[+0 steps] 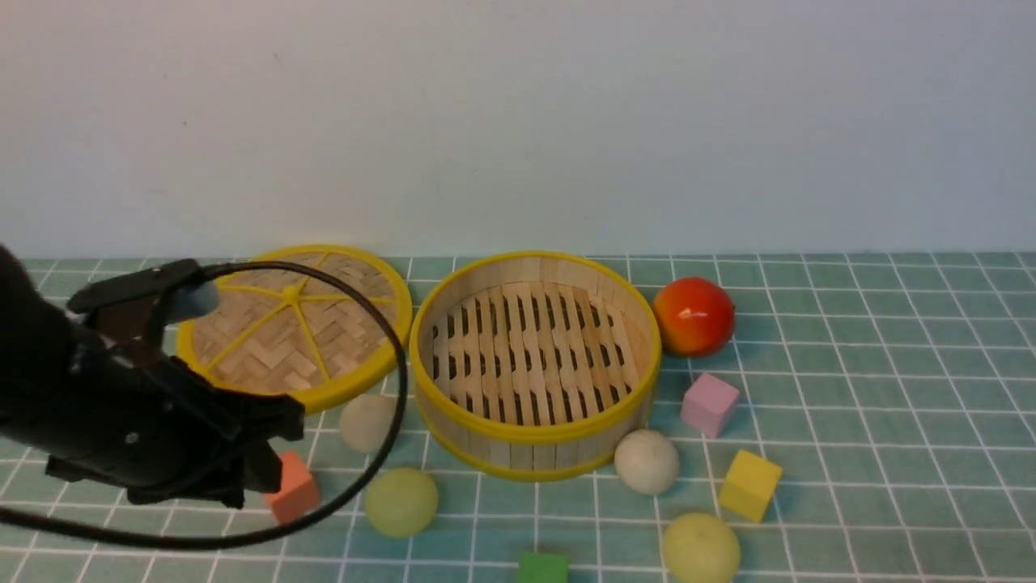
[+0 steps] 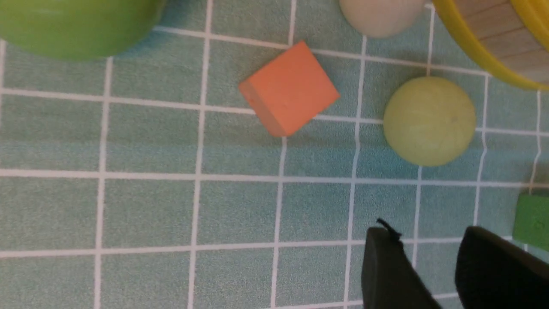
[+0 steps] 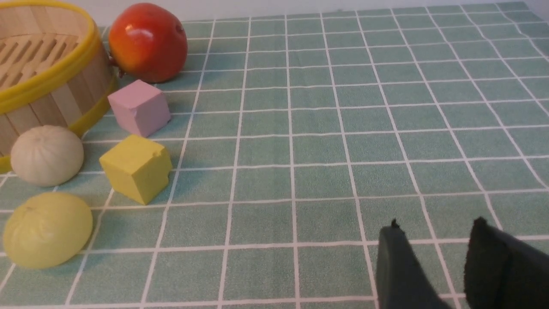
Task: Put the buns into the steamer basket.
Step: Use the left arm to grab a steamed stuffed bun
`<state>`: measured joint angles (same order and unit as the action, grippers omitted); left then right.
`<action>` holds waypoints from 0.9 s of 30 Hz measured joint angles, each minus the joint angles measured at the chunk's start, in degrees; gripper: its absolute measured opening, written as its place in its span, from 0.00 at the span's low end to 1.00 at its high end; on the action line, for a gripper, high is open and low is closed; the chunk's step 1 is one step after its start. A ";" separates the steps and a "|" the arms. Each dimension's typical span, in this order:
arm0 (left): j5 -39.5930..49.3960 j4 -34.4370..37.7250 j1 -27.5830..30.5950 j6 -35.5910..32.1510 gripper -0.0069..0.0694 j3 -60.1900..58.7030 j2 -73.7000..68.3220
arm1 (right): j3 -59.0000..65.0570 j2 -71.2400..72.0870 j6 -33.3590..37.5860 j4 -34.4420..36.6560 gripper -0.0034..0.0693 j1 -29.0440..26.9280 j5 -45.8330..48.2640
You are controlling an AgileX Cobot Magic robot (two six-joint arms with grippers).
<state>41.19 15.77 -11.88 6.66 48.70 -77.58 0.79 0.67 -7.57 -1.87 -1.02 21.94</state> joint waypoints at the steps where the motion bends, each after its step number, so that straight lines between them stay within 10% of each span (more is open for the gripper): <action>1: 1.89 -0.97 -1.47 -0.40 0.40 2.14 -2.32 | 0.00 0.00 0.00 0.00 0.38 0.00 0.00; 16: 3.75 -22.26 -13.68 18.56 0.40 10.99 -13.81 | 0.00 0.00 0.00 -0.05 0.38 0.00 0.00; 27: -6.56 -19.46 -13.74 18.73 0.40 11.12 -14.20 | 0.00 0.00 0.00 -0.05 0.38 0.00 0.00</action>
<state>34.64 -3.68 -25.62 25.38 59.83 -91.78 0.79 0.67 -7.57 -1.93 -1.02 21.94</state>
